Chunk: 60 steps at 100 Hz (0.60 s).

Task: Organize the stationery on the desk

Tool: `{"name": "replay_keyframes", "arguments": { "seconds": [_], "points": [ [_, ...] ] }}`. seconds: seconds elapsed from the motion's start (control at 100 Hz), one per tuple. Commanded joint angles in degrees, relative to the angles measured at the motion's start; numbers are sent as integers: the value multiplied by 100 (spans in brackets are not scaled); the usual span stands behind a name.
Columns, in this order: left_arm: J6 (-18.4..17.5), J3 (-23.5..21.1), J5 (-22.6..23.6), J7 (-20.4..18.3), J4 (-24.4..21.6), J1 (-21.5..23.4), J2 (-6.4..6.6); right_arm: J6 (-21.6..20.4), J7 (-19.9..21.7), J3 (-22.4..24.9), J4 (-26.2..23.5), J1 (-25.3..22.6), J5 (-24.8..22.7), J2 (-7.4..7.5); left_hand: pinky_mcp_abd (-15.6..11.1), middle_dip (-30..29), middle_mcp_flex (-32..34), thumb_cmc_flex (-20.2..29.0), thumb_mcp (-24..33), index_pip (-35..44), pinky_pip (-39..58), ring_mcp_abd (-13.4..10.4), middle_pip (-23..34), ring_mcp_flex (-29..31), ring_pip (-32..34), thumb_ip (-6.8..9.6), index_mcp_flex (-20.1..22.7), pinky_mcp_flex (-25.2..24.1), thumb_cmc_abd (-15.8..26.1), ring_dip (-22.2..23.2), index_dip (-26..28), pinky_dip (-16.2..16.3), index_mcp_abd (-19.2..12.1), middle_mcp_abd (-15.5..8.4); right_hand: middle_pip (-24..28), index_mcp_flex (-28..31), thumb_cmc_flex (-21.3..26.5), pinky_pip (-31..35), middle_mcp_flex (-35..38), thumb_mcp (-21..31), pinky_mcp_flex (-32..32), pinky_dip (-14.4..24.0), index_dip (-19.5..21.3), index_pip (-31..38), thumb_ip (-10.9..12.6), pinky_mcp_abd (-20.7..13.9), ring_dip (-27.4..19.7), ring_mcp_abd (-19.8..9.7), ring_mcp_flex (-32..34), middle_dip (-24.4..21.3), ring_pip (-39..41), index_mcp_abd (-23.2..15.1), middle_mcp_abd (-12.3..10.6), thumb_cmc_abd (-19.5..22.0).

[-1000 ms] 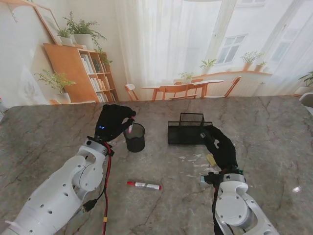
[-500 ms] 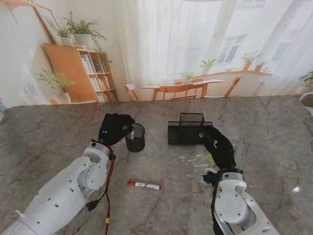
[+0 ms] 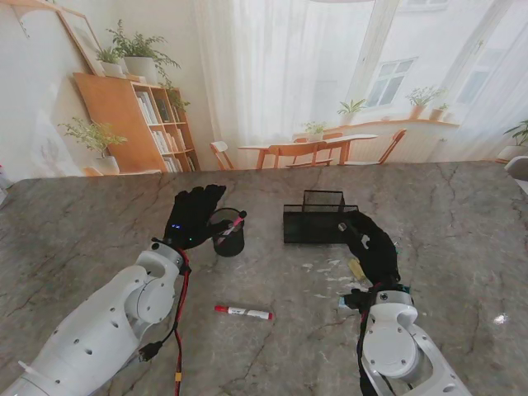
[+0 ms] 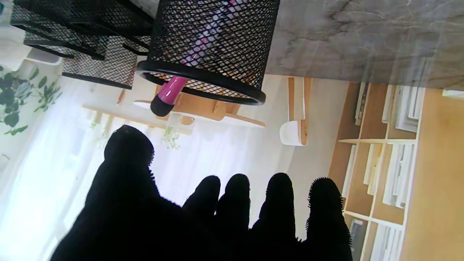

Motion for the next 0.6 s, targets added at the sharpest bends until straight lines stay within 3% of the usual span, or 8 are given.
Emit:
{"name": "replay_keyframes", "arguments": {
  "seconds": [0.0,0.26,0.59],
  "points": [
    [-81,-26,107,-19,-137,90,51,-16,47,16,-15,-33,10,-21,124,-145,-144,-221,-98,-83,-262,6,-112,-244,-179,149,-264,-151,323,-117,-87,-121,131,102,65,127,22,127,62,-146,-20,8,47,56,114,58,60,10,95,61,28,1,20,153],
    [-650,-352,840,-32,-828,713,237,-52,40,28,-27,-49,43,-25,16,151,199,-168,-100,192,208,18,115,-46,86,135,39,-101,368,188,63,469,100,65,65,128,23,127,69,-150,-19,7,46,56,114,63,62,10,102,61,30,-6,29,160],
    [-1746,-678,1810,-209,-1700,1493,499,-98,109,-7,-16,-25,63,-12,-84,1143,649,-6,-115,553,943,-4,667,200,431,104,486,-46,420,590,709,586,-72,31,61,130,21,127,65,-157,-18,5,43,54,114,64,61,0,102,60,28,-6,24,169]
  ]
}}
